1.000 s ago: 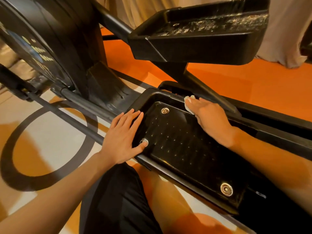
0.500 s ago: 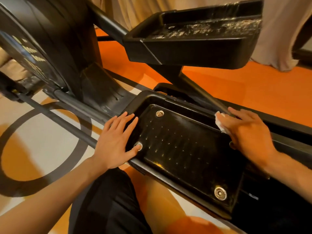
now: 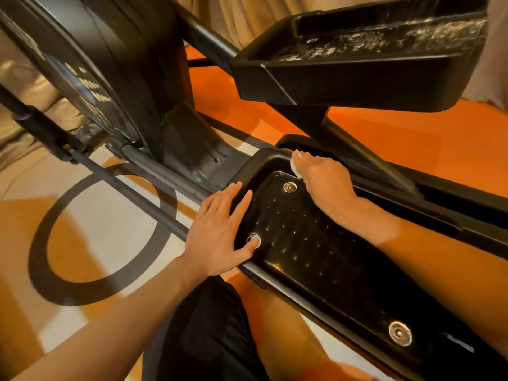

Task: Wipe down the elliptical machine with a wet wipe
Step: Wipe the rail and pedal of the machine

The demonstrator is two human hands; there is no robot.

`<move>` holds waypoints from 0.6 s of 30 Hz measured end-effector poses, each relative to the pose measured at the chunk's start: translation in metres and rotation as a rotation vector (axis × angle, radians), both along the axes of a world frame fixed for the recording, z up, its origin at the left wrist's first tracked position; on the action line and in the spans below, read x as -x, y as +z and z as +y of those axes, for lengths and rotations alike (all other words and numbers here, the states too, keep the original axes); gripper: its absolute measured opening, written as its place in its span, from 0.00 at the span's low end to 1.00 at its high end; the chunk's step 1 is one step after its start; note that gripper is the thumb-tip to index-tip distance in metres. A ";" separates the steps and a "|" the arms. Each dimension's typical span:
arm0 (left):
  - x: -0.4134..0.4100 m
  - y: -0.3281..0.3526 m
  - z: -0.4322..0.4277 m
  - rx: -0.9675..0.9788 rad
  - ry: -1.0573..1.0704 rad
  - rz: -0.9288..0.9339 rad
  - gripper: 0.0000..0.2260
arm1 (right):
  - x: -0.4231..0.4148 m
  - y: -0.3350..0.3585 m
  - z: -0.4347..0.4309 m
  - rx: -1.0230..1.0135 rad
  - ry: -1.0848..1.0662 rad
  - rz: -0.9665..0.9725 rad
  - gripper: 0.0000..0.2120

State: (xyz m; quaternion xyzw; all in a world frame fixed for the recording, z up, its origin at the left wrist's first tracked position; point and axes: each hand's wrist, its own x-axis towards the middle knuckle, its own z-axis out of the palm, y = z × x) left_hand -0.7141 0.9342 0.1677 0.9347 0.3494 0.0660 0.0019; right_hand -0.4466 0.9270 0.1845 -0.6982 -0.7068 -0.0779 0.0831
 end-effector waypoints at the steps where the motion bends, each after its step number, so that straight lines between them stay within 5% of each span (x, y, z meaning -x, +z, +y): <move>1: -0.001 0.000 0.000 0.000 0.000 -0.004 0.38 | 0.011 0.000 0.014 -0.006 0.011 0.005 0.15; 5: 0.000 -0.001 0.001 0.015 0.004 -0.015 0.38 | 0.032 -0.007 0.054 0.004 0.011 0.124 0.18; 11: 0.000 -0.001 0.000 0.048 0.006 -0.047 0.37 | 0.064 -0.017 0.048 0.031 0.417 0.156 0.21; 15: 0.001 0.000 0.000 0.058 0.001 -0.044 0.37 | 0.042 -0.012 0.056 -0.034 0.307 0.032 0.28; 18: 0.001 0.001 0.001 0.077 0.002 -0.035 0.36 | 0.017 -0.004 0.041 0.010 0.097 0.179 0.23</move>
